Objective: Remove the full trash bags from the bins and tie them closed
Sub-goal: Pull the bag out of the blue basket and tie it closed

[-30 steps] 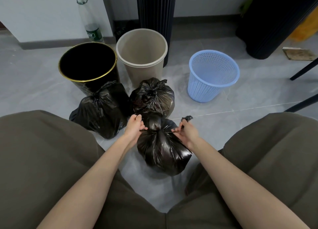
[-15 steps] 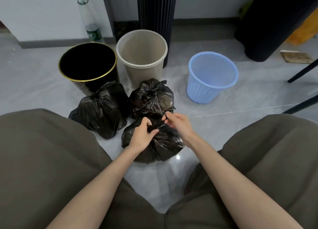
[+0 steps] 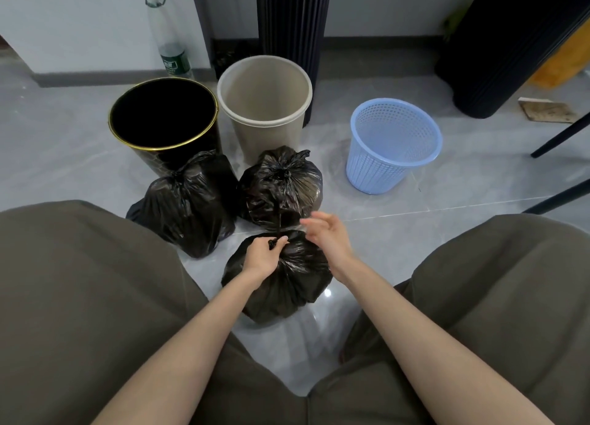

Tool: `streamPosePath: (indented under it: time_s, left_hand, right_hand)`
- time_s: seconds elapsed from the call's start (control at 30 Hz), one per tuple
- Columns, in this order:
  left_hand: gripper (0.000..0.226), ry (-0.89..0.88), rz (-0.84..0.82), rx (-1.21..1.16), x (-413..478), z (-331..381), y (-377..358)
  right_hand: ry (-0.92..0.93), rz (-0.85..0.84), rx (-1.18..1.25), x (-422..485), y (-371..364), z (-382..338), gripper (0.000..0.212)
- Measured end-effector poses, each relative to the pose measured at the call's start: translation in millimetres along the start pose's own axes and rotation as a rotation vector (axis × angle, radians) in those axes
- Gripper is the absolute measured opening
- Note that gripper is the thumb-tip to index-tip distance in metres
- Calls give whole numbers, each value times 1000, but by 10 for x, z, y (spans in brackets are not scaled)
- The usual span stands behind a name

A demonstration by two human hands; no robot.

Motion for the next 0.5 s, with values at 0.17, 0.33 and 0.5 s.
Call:
streamPosePath:
  time_s: [0.17, 0.33, 0.5]
  left_hand:
    - [31, 58, -49, -241, -43, 93, 22]
    - [38, 179, -168, -560, -74, 163, 42]
    - [40, 200, -285, -602, -103, 191, 59]
  right_hand:
    - [14, 1, -388, 6, 0, 195, 17]
    - [36, -73, -512, 9, 33, 272, 12]
    - [46, -221, -480, -16, 0, 330, 24]
Point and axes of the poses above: each hand's wrist, its own x-axis towards the middle knuckle, its own y-axis out of the back of the hand, z = x × y, the point moved 1 cm from there along x, towards the middle knuckle, and after that the axes turned 1 degree about x, right-handed, at the moved point
